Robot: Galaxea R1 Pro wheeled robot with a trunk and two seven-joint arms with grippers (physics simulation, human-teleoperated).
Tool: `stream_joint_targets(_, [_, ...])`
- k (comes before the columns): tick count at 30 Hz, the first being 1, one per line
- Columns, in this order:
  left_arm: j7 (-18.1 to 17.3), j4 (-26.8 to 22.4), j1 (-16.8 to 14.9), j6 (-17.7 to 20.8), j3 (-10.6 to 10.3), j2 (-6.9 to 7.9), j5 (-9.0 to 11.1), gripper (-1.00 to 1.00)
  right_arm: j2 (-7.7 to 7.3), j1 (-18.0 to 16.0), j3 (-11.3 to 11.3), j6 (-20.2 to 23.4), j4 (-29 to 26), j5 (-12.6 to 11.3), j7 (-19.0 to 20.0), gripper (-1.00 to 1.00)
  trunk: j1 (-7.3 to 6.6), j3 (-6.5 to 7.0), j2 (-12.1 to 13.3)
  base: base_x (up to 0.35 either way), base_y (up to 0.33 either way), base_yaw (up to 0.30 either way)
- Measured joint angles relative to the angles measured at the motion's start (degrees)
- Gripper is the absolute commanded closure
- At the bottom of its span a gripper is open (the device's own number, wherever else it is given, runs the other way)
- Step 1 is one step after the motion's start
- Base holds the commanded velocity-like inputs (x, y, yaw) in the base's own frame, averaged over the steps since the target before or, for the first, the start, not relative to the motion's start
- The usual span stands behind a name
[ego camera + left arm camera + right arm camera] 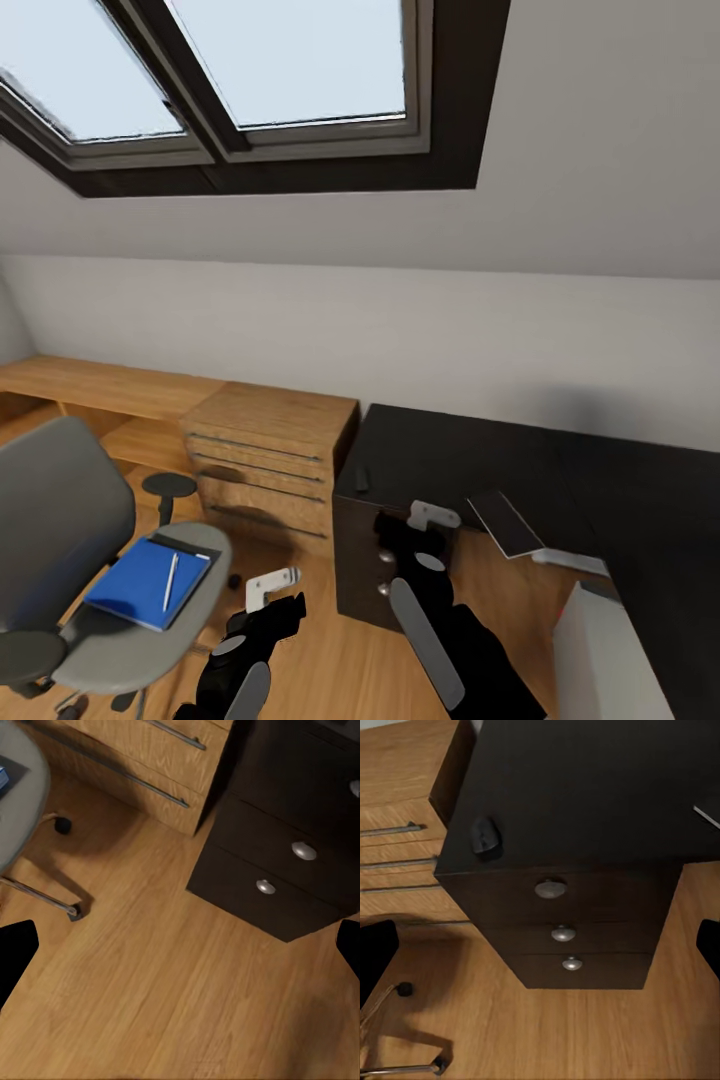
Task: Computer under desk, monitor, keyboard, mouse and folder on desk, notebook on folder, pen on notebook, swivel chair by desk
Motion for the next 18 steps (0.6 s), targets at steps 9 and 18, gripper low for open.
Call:
stream_joint_targets(9, [0.1, 0.0, 0.0, 0.0, 0.1, 0.0, 0.0, -1.0, 0.0, 0.0, 0.4, -1.9, 1.2, 0.2, 0.1, -1.0, 0.0, -0.01, 0.0, 0.314, 0.0, 0.242])
stream_joint_targets(18, [0.1, 0.0, 0.0, 0.0, 0.1, 0.0, 0.0, -1.0, 0.0, 0.0, 0.7, -2.3, 1.8, 2.6, 0.2, -1.0, 0.03, -0.22, 0.0, 0.12, 0.0, 0.261])
